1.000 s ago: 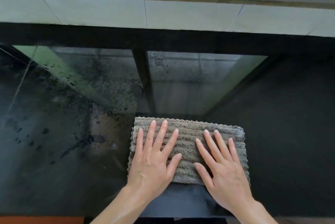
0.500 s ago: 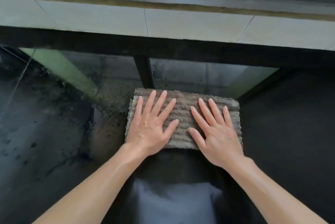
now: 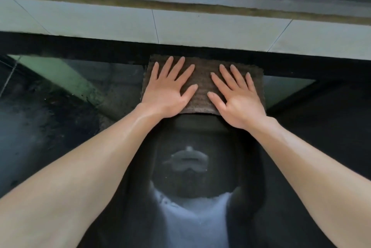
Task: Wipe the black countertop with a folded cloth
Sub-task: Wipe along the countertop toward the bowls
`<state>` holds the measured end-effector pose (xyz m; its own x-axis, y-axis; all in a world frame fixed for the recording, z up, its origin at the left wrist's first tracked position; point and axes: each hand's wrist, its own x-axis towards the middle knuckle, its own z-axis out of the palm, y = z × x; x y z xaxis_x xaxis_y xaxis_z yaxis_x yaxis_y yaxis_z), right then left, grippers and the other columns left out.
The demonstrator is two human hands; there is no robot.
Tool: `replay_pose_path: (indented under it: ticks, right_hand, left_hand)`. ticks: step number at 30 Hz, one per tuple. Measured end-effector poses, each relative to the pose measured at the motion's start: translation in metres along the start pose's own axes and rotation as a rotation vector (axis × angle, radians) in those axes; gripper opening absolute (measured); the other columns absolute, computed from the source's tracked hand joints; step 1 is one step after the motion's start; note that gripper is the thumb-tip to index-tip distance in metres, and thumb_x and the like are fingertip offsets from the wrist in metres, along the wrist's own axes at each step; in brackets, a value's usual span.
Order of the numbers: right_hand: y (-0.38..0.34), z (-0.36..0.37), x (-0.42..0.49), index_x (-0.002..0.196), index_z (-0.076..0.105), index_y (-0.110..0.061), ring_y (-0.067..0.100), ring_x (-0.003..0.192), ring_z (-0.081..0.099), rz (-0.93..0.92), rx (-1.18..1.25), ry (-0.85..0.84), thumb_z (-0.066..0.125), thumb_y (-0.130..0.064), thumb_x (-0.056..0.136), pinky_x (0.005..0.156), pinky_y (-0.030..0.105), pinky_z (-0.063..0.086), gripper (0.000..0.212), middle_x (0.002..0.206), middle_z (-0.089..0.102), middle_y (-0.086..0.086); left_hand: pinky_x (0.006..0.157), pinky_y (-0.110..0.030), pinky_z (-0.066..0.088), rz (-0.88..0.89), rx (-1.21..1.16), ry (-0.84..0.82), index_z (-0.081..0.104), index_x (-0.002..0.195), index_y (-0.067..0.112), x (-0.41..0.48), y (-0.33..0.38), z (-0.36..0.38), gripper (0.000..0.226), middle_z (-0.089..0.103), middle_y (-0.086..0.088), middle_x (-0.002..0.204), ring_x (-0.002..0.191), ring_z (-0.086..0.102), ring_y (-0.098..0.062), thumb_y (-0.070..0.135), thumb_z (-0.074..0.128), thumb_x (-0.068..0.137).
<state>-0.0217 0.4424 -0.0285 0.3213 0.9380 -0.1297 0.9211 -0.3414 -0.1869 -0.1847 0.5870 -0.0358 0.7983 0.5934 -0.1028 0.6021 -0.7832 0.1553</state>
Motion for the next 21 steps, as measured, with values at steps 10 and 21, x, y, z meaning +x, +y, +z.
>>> replay_pose_path:
  ticks: [10, 21]
  right_hand:
    - [0.030, -0.012, 0.049, 0.154, 0.013, -0.033, 0.014, 0.149, -0.008, -0.044, -0.012, -0.014, 0.015, -0.061, 0.099, 0.118, 0.042, -0.011, 0.062, 0.164, 0.000, -0.007]
    - [0.029, -0.008, 0.022, 0.154, 0.010, -0.037, 0.013, 0.148, -0.014, -0.001, -0.008, -0.030, 0.010, -0.066, 0.095, 0.116, 0.050, -0.017, 0.066, 0.164, -0.004, -0.008]
  left_hand:
    - [0.121, -0.049, -0.006, -0.018, 0.041, 0.019, 0.009, 0.156, 0.034, 0.047, -0.002, -0.002, 0.067, 0.009, 0.000, 0.165, 0.151, 0.000, -0.024, 0.064, 0.010, 0.096]
    - [0.120, -0.049, -0.010, -0.007, 0.025, -0.014, 0.004, 0.156, 0.036, 0.026, 0.012, -0.003, 0.067, -0.002, 0.001, 0.166, 0.151, -0.009, -0.024, 0.066, 0.009, 0.096]
